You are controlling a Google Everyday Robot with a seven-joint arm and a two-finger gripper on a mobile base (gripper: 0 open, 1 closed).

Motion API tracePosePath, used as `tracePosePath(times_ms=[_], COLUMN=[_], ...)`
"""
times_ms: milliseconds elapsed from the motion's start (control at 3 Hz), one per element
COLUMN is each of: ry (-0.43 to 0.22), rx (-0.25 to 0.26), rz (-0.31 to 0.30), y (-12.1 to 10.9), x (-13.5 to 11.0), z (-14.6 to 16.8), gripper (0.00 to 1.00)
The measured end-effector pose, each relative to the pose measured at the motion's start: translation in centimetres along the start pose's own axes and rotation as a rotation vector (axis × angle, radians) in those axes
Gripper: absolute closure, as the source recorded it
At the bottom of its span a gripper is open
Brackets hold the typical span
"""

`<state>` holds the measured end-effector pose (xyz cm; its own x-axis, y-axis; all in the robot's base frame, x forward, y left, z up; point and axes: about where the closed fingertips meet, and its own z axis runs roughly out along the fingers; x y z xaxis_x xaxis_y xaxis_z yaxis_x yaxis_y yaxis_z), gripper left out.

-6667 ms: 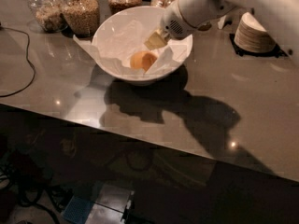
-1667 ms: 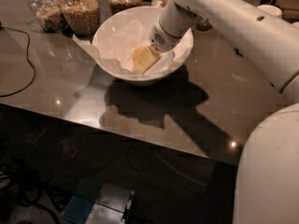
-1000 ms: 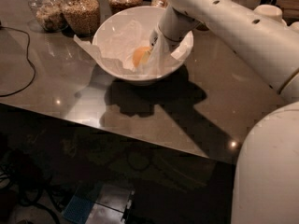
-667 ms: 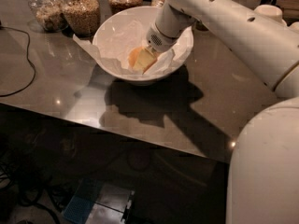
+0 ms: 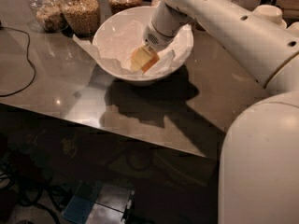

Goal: Pick orange from white bowl

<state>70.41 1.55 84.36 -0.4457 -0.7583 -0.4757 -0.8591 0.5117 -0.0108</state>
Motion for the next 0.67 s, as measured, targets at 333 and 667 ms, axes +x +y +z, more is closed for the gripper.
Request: tracePosePath(times_ms=[333, 667], ry=[0.023, 0.042], rx=[-0.022, -0.034], rz=[0.005, 0.015], y=[0.16, 0.24], x=[0.36, 0.78], z=[0.9, 1.2], gripper=[0.29, 0.37])
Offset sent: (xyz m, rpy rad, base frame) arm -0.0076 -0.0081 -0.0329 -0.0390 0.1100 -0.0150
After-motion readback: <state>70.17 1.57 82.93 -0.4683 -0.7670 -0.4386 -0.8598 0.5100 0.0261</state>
